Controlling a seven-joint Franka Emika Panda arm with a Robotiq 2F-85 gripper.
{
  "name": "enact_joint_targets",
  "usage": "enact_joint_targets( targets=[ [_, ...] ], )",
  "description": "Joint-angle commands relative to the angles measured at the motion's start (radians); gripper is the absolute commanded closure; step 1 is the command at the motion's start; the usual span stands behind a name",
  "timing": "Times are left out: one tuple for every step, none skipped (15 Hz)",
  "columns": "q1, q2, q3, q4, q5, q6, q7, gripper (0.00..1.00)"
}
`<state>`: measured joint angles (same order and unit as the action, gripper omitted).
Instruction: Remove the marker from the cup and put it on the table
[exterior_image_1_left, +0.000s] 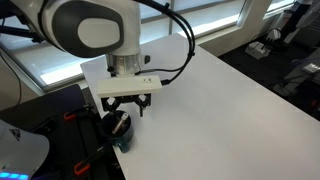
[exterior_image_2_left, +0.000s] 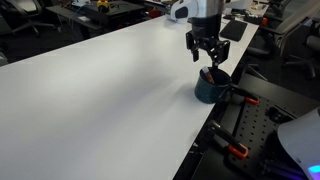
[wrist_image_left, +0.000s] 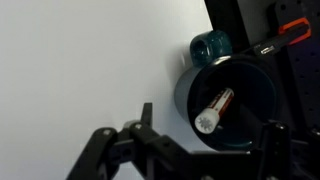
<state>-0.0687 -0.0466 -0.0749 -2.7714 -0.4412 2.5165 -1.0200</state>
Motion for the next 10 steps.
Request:
enact_joint_targets(
  targets=[
    [0.005,0.006,-0.001,-0.005,0.029,0.043,-0.087,0.00],
    [0.006,0.008,0.000,-0.005,0.033,0.045,-0.102,0.00],
    [0.006,0.010,0.000,-0.005,0.042,0.049,-0.121,0.00],
    [0.007,0.013,0.000,-0.005,0.056,0.056,-0.148,0.00],
    [0.007,0.015,0.001,-0.005,0.068,0.059,-0.167,0.00],
    [0.008,0.015,0.001,-0.004,0.084,0.057,-0.191,0.00],
    [0.009,0.016,0.002,-0.004,0.097,0.056,-0.209,0.00],
    [0.009,0.016,0.003,-0.004,0.110,0.051,-0.224,0.00],
    [0.010,0.015,0.004,-0.004,0.120,0.045,-0.235,0.25],
    [0.010,0.014,0.004,-0.004,0.131,0.043,-0.246,0.26]
  ],
)
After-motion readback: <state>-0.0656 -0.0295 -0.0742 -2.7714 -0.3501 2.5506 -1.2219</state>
